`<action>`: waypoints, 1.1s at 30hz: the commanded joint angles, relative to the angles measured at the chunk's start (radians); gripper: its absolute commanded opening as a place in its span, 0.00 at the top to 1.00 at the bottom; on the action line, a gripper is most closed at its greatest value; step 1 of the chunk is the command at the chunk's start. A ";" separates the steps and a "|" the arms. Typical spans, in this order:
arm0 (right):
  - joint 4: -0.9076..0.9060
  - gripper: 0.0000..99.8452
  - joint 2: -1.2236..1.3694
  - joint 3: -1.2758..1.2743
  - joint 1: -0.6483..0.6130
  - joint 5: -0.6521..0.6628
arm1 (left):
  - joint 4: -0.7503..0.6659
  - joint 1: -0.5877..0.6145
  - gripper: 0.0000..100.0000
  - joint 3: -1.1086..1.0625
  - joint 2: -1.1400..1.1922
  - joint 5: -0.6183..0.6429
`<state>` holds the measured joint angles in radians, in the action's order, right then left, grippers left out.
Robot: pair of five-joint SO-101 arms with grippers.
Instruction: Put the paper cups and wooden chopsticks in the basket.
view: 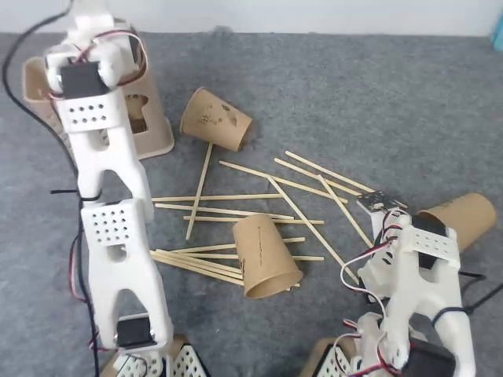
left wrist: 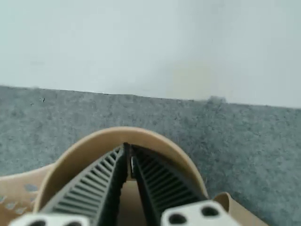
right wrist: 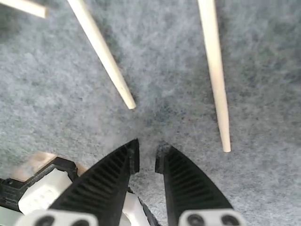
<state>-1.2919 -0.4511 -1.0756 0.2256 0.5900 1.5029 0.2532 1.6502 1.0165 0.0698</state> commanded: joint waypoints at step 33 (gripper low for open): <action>0.007 0.93 -0.036 0.008 -0.007 0.012 | 0.074 0.037 0.93 0.021 -0.439 -0.003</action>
<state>-1.2919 -0.4511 -1.0756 0.2256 0.5900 1.5888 0.2716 1.6640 0.6943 0.0683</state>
